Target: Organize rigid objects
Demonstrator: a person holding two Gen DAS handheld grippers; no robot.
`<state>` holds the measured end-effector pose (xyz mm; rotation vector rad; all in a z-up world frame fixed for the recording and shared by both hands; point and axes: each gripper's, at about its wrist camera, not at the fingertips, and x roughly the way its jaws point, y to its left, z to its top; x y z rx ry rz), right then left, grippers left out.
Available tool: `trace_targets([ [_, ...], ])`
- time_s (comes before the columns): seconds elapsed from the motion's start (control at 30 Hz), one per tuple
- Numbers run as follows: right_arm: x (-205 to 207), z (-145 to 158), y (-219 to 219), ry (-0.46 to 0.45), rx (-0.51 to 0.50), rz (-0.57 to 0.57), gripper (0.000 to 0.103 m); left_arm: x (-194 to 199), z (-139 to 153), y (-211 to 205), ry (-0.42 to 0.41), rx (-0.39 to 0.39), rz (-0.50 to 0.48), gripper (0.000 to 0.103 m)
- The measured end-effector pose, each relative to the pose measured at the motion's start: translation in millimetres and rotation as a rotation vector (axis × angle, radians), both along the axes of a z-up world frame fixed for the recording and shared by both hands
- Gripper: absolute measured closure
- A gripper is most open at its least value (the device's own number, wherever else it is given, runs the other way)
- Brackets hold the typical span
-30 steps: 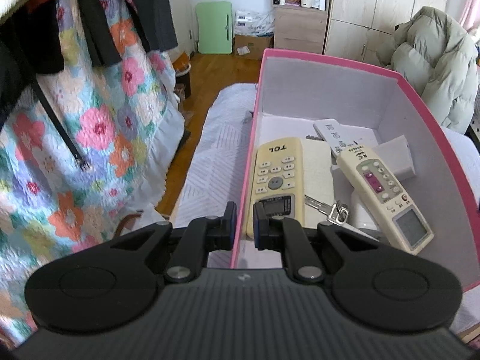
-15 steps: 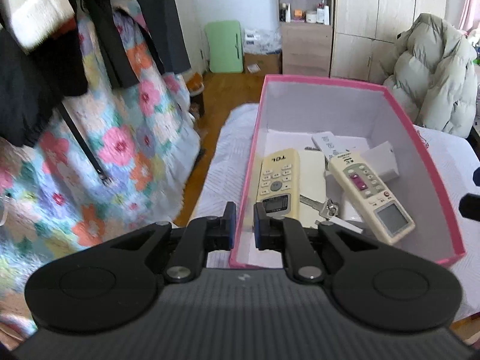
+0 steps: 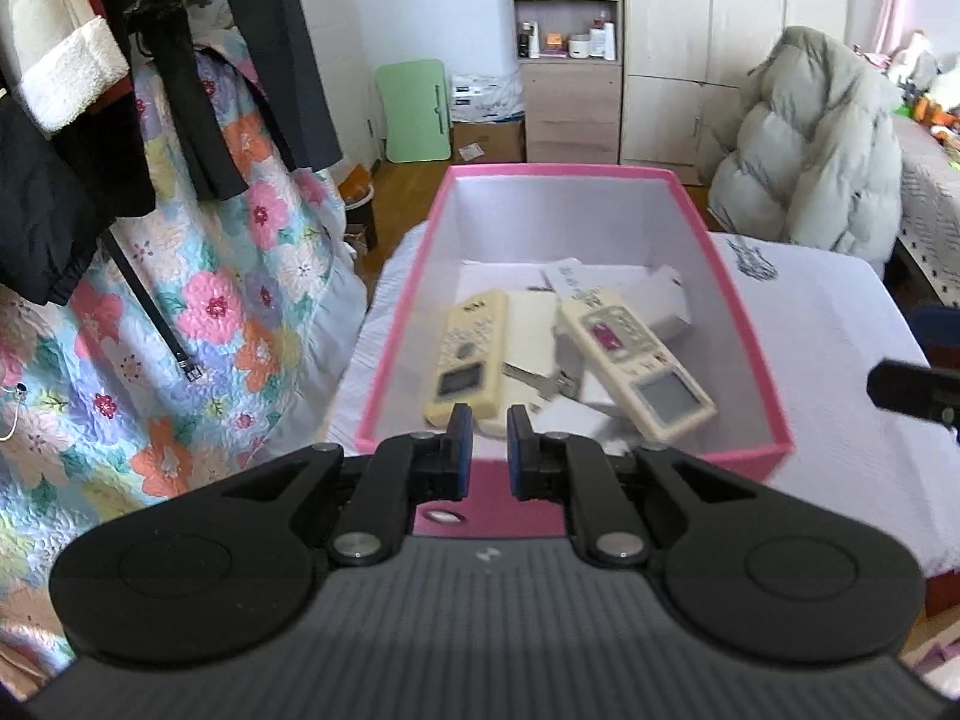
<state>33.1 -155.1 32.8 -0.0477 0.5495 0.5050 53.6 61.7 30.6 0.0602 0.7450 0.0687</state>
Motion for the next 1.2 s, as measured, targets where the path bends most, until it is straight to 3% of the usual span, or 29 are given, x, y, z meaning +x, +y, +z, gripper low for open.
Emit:
trace_targets([
  [0.2, -25.8, 14.1, -10.2, -0.024, -0.027, -0.01, 0.035, -23.6, 5.5, -20.8, -0.011, -0.005, -0.024, 0.091],
  [0.37, -46.7, 19.0, -18.4, -0.03, -0.062, -0.04, 0.025, -41.6, 11.1, -34.1, -0.019, -0.015, -0.04, 0.088],
  [0.53, -64.2, 21.7, -27.5, -0.082, -0.156, -0.143, 0.007, -55.8, 18.5, -43.2, -0.048, 0.005, -0.048, 0.061],
  [0.6, -68.4, 23.2, -33.3, -0.097, -0.174, -0.186, 0.004, -60.9, 21.2, -46.1, -0.057, 0.011, -0.053, 0.058],
  [0.83, -71.3, 23.0, -56.2, -0.076, -0.065, -0.252, 0.004, -67.8, 23.8, -47.8, -0.071, 0.006, -0.055, 0.033],
  [0.97, -71.0, 16.7, -60.6, -0.061, -0.056, -0.297, 0.004, -67.9, 22.4, -48.5, -0.059, -0.013, -0.054, 0.024],
  [1.1, -82.5, 9.9, -54.4, -0.107, -0.104, -0.327, 0.004, -66.9, 19.1, -49.9, -0.055, -0.039, -0.033, 0.015],
  [1.2, -86.5, 8.7, -56.7, -0.089, -0.051, -0.316, 0.004, -70.5, 15.3, -52.3, -0.053, -0.042, -0.043, 0.011],
])
